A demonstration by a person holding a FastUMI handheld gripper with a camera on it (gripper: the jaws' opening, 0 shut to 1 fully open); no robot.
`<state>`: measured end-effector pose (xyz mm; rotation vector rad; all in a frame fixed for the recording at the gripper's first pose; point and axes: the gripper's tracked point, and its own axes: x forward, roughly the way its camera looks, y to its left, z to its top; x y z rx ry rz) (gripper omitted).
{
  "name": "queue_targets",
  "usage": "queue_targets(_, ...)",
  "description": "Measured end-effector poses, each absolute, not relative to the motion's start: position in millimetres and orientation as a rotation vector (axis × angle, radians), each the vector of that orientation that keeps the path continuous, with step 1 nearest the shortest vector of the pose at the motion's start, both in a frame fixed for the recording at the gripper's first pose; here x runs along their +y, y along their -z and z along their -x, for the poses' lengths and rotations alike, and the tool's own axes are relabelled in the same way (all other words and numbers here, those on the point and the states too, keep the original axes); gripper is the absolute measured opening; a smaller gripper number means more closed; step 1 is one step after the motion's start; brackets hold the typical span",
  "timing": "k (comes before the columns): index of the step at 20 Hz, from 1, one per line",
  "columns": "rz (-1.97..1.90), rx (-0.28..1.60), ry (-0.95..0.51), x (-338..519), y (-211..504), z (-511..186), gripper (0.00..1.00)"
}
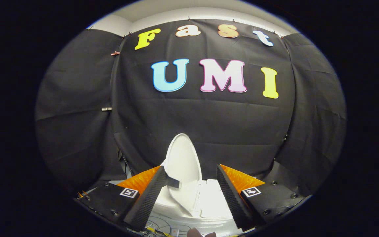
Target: Open the toilet lid.
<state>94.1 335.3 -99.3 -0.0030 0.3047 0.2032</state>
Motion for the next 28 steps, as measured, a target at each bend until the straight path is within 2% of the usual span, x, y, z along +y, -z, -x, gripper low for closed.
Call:
queue_targets(10, -0.046, 0.173, -0.129, 248.6, 27.9, -86.6, 0.98)
queue_targets(28, -0.082, 0.047, -0.064, 105.7, -29.4, -11.0, 0.98)
